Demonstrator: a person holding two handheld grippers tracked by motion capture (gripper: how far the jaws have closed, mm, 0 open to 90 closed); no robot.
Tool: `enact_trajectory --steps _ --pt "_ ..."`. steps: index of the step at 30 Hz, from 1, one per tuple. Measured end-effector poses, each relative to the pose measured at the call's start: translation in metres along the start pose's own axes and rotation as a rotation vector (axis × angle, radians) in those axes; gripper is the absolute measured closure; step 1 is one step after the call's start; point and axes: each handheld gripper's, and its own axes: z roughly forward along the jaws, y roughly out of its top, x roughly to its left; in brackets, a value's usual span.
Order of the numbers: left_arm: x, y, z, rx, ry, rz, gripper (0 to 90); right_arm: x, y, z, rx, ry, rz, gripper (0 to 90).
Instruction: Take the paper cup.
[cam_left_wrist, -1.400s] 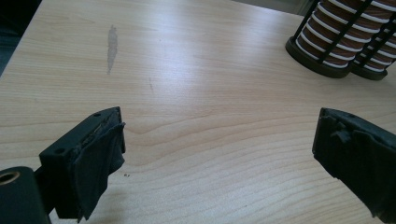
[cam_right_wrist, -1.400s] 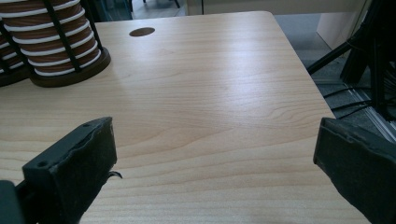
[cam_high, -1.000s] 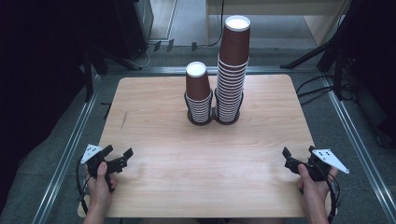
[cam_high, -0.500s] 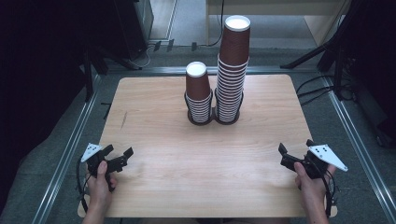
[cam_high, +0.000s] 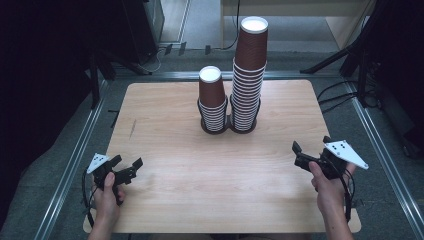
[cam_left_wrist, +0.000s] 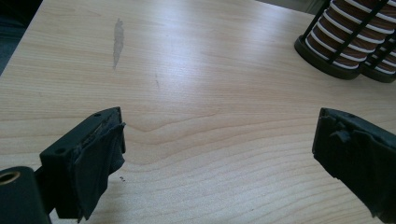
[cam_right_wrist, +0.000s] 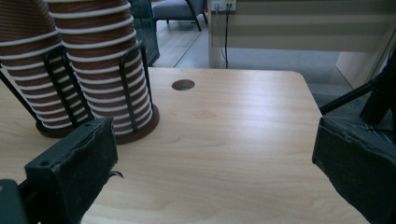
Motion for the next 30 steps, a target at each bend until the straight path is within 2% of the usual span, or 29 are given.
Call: enact_trajectory --steps 10,25,30 --pt "0.001 0.0 0.0 -0.002 -0.01 -0.008 2.3 0.016 0.029 0.013 -0.022 0.041 -0.019 0.0" --pt "0.001 0.0 0.0 -0.003 -0.011 -0.006 2.3 0.042 0.059 0.03 -0.048 0.09 -0.032 0.0" --pt "0.001 0.0 0.0 -0.005 -0.012 -0.006 2.3 0.059 0.07 0.041 -0.048 0.112 -0.049 0.0"
